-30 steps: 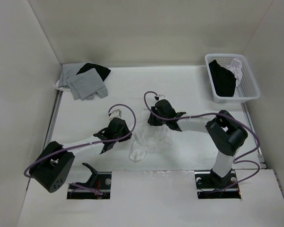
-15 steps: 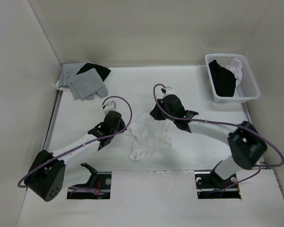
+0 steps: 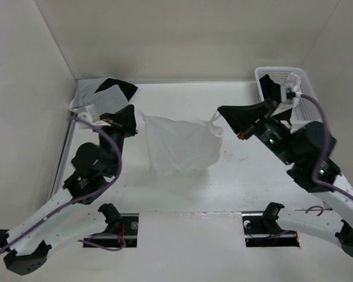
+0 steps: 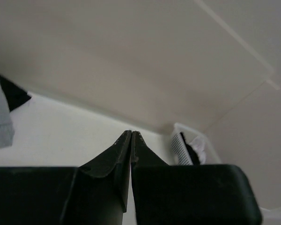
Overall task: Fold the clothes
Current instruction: Flatten the tank top out
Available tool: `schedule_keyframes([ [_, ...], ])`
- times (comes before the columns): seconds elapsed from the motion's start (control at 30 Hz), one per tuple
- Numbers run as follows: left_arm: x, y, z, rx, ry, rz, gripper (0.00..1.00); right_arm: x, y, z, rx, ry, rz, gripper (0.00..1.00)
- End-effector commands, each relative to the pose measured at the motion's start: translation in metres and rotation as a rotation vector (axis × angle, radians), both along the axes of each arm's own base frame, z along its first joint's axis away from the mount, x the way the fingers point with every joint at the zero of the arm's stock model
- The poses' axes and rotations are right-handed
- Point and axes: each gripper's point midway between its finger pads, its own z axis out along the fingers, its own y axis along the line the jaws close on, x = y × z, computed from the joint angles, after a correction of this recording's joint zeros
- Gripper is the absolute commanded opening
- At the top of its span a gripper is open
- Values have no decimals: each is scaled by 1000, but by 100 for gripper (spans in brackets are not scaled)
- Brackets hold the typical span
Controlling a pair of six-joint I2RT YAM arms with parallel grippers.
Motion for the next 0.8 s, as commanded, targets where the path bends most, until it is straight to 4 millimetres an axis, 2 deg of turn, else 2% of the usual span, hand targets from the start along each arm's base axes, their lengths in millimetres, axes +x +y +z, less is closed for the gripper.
schedule_keyframes([
  [0.0,-43,29,84,-103,-188,20,2,-49,-29,59,57,-125,24,3],
  [0.03,-50,31,96,-115,-214,4,2,-58,-34,69,68,-142,28,3],
  [0.1,-71,38,139,-164,-321,-37,2,-78,-45,99,109,-157,38,2],
  [0.2,-83,39,161,-185,-363,-76,1,-87,-52,115,128,-152,40,2],
  [0.3,-86,41,169,-182,-384,-63,1,-88,-52,114,123,-141,37,3],
  [0.43,-82,34,158,-138,-371,-33,2,-73,-43,91,67,-117,-33,3],
  [0.5,-74,25,142,-94,-357,3,3,-57,-41,77,39,-110,-95,4],
  [0.57,-65,12,123,-39,-336,25,4,-38,-31,56,12,-83,-115,4],
  [0.63,-45,-7,79,59,-270,78,4,-10,-19,28,-27,-48,-124,4],
  [0.7,-23,-15,34,114,-191,140,5,29,-9,-7,-55,10,-118,4],
  [0.77,4,-17,-16,172,-115,207,5,83,-7,-50,-72,104,-116,4],
])
